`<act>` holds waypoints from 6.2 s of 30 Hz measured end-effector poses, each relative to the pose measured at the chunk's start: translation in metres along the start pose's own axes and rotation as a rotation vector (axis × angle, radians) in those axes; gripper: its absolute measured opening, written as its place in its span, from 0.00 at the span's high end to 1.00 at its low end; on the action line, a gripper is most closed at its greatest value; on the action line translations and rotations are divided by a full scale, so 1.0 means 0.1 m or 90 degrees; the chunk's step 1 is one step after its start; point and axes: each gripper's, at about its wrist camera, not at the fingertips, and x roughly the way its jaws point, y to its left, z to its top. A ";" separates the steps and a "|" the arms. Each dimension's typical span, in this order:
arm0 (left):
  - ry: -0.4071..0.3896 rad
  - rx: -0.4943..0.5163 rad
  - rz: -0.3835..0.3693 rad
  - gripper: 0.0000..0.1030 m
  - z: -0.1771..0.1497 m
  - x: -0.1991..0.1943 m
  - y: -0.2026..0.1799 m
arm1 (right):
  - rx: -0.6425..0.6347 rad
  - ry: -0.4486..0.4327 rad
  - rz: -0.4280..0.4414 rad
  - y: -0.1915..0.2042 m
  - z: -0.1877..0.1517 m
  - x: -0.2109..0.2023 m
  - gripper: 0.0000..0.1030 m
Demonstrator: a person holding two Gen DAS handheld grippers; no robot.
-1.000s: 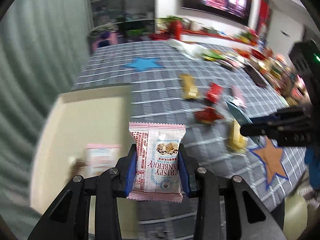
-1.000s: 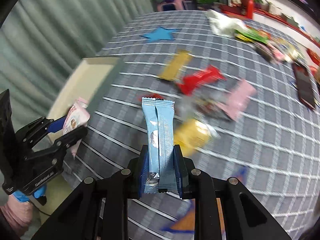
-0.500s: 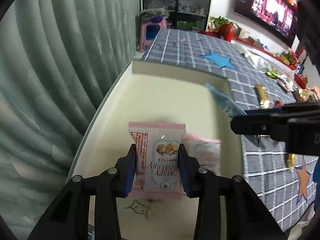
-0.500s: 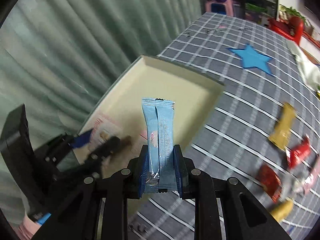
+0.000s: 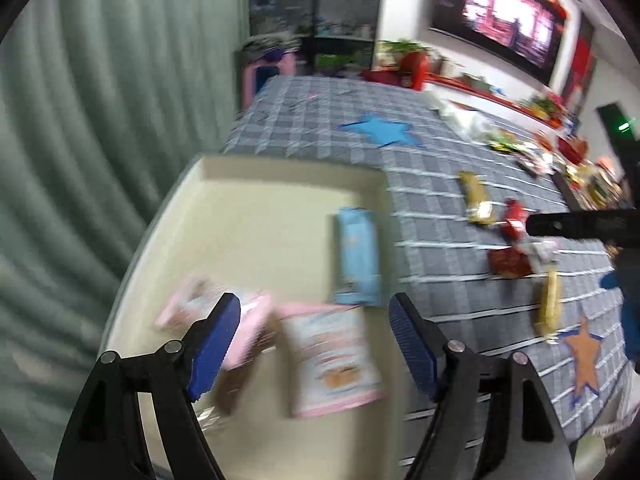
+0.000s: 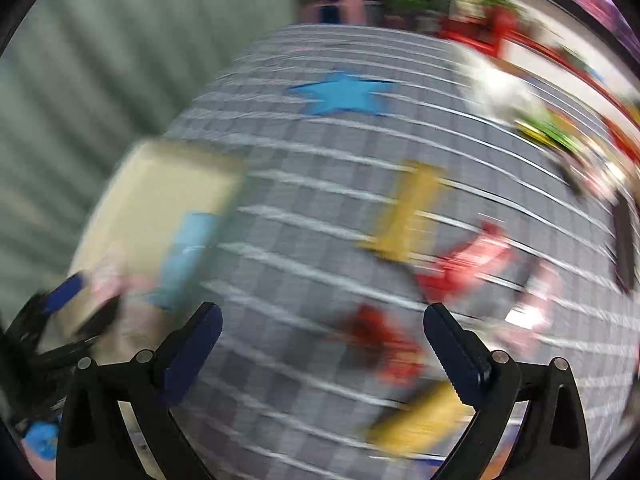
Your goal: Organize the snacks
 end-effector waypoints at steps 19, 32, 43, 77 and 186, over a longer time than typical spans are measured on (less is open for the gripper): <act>0.141 0.114 -0.048 0.19 1.05 1.49 -1.78 | 0.191 0.013 -0.052 -1.49 0.06 0.39 0.02; 0.152 0.175 -0.068 0.76 0.94 1.55 -2.07 | 0.065 0.018 -0.092 -1.29 0.12 0.40 0.75; 0.121 0.181 -0.098 0.76 -0.08 0.73 -1.70 | 0.017 0.024 -0.048 -1.29 -0.88 -0.04 0.75; 0.097 0.133 -0.109 0.76 -0.21 0.39 -1.58 | 0.072 0.018 0.000 -1.27 -1.26 -0.33 0.76; 0.081 0.138 -0.038 0.35 -0.58 0.38 -1.39 | -0.024 0.017 -0.078 -0.45 -0.89 0.19 0.10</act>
